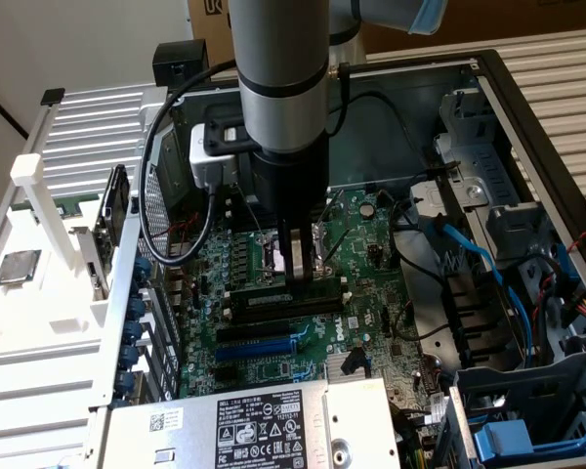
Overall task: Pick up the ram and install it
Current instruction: 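Insert the ram into the slot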
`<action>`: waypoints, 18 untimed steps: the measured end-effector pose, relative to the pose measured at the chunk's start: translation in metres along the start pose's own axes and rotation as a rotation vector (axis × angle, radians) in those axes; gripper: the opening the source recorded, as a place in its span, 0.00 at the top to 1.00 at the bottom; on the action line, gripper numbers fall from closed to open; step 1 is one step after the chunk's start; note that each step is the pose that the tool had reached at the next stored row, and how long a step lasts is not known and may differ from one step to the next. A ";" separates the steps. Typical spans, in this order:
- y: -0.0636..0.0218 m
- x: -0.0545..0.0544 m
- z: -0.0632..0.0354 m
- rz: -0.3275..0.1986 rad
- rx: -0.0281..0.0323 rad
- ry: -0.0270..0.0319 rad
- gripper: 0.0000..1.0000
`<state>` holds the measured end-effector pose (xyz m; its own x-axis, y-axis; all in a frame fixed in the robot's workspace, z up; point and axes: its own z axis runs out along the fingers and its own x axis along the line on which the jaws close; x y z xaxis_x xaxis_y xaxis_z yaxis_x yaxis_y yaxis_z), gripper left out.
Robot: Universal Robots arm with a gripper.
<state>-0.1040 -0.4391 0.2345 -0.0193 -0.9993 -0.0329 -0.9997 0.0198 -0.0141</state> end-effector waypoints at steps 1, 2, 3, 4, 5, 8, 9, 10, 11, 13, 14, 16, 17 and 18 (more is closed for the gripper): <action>0.0000 0.000 0.0001 0.000 -0.0001 0.0001 0.88; 0.0000 0.000 0.0004 0.000 -0.0001 0.0001 0.88; 0.0000 0.000 0.0007 0.000 -0.0001 0.0001 0.88; 0.0000 0.000 0.0009 0.000 -0.0001 0.0001 0.88; 0.0000 0.000 0.0011 0.000 0.0000 0.0001 0.88; 0.0001 0.000 0.0012 0.000 0.0000 0.0001 0.88; 0.0001 0.000 0.0013 0.000 0.0000 0.0001 0.88; 0.0001 0.000 0.0013 0.000 0.0000 0.0001 0.88; 0.0001 0.000 0.0013 0.000 0.0001 0.0001 0.88; 0.0003 0.000 0.0013 0.000 0.0009 0.0000 0.88; 0.0004 0.000 0.0013 0.000 0.0013 -0.0001 0.88; 0.0007 0.000 0.0013 0.000 0.0026 -0.0001 0.88; 0.0008 0.000 0.0013 0.000 0.0034 -0.0001 0.88; 0.0008 0.000 0.0013 0.000 0.0044 -0.0001 0.88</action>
<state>-0.1048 -0.4391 0.2332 -0.0194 -0.9993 -0.0330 -0.9996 0.0200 -0.0185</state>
